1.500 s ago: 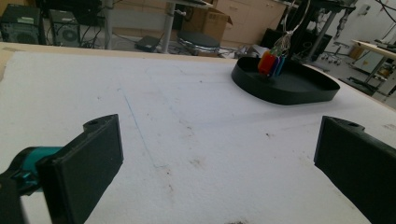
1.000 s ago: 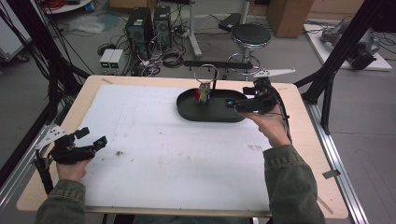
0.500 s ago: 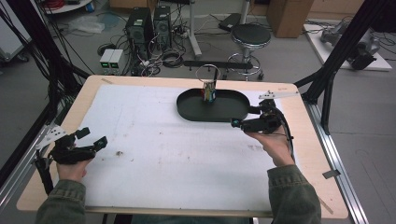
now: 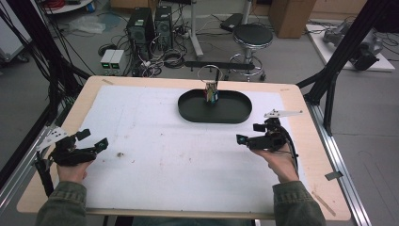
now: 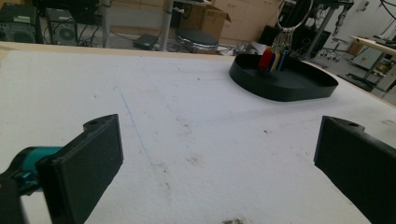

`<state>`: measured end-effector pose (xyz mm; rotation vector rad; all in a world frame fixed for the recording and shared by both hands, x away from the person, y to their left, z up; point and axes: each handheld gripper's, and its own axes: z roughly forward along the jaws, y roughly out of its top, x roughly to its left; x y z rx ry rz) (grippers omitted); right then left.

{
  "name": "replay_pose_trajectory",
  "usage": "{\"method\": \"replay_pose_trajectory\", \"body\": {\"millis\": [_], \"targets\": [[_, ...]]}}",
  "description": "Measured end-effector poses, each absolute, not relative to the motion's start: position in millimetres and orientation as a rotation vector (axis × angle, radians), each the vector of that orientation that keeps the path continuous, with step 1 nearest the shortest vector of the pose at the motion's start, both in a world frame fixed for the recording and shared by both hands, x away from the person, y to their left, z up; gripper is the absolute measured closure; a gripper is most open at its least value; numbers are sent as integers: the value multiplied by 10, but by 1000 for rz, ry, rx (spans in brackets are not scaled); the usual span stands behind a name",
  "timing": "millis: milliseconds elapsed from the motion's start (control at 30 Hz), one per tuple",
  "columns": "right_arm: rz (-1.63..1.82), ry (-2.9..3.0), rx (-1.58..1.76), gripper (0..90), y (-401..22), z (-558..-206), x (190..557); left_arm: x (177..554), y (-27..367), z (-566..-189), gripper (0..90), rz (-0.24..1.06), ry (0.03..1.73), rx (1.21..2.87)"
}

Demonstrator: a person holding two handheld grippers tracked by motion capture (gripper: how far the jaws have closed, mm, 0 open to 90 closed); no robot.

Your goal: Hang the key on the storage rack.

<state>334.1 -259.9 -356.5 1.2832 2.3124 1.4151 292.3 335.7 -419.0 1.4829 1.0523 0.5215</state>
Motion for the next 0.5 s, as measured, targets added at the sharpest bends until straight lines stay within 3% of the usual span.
{"method": "replay_pose_trajectory", "body": {"millis": [500], "targets": [[1388,2281,1321,5,-2685,-3746,3172,2920,3362,-4192,17,521,1056,1479]]}}
